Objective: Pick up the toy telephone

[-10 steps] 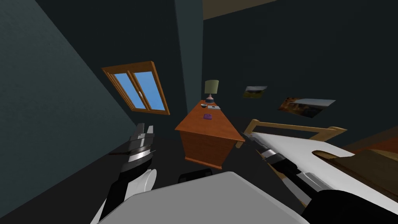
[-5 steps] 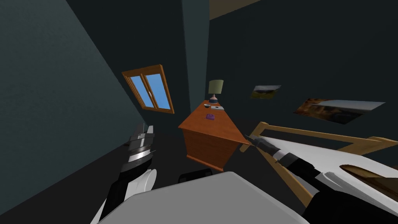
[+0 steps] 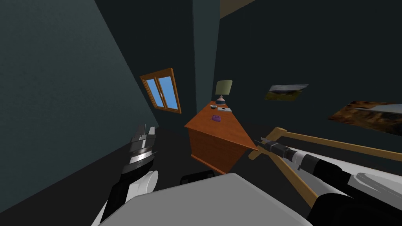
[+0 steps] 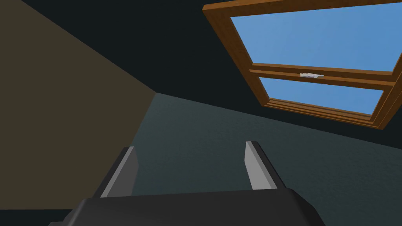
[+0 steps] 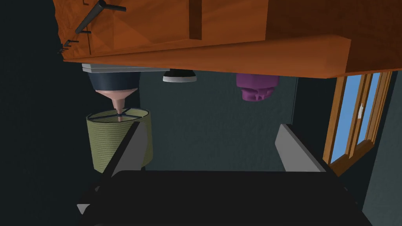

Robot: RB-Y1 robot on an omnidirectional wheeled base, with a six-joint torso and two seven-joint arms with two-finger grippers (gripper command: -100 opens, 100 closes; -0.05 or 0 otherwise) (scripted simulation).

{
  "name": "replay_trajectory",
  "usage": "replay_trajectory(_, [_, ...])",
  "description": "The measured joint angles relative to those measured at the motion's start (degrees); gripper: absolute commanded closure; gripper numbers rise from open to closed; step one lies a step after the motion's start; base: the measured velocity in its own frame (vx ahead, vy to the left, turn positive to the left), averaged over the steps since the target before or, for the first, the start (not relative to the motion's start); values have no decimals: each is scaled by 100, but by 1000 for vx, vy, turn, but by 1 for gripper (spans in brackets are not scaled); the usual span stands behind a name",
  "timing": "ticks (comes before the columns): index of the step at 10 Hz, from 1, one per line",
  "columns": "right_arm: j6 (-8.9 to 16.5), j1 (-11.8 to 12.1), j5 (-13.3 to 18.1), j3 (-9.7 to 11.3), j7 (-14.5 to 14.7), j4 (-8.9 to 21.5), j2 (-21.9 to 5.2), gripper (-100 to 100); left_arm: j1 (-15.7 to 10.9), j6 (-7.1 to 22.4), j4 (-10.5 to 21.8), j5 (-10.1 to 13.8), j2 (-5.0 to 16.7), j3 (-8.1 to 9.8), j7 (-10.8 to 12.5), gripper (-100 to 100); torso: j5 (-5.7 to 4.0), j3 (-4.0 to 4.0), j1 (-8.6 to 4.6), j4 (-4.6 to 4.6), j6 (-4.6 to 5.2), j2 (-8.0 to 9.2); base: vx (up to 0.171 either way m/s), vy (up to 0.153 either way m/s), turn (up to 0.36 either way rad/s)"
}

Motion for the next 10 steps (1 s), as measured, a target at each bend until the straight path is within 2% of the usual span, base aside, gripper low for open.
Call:
replay_trajectory(3, [-285, 187, 390, -178, -95, 401, -475, -100, 1, 0, 0, 0, 0, 1, 0, 0, -1, -4, -1, -1, 6, -7, -14, -17, 239])
replay_trajectory(5, [-538, 328, 648, -333, -178, 723, -824, -100, 1, 0, 0, 0, 0, 1, 0, 0, 0, -5, 0, -2, 6, -9, -14, -14, 202])
replay_trajectory(6, [-740, 390, 789, -435, -220, 997, -1043, -100, 0, 0, 0, 0, 0, 0, 0, 0, 0, -6, 1, -2, -1, -9, -13, -15, 144])
replay_trajectory(7, [-844, 440, 888, -469, -252, 1111, -1180, -100, 2, 0, 0, 0, 0, 1, 0, 0, -1, -5, 2, -1, 7, -9, -14, -13, 289])
replay_trajectory(8, [-953, 584, 1053, -561, -325, 1223, -1345, -100, 0, 0, 0, 0, 0, 0, 0, 0, 0, -6, 2, -2, 0, -10, -11, -20, 149])
replay_trajectory(10, [-1222, 641, 1292, -610, -365, 1596, -1649, -100, 1, 0, 0, 0, 0, 0, 0, 0, -1, -7, 1, -3, 0, -13, -7, -14, 198])
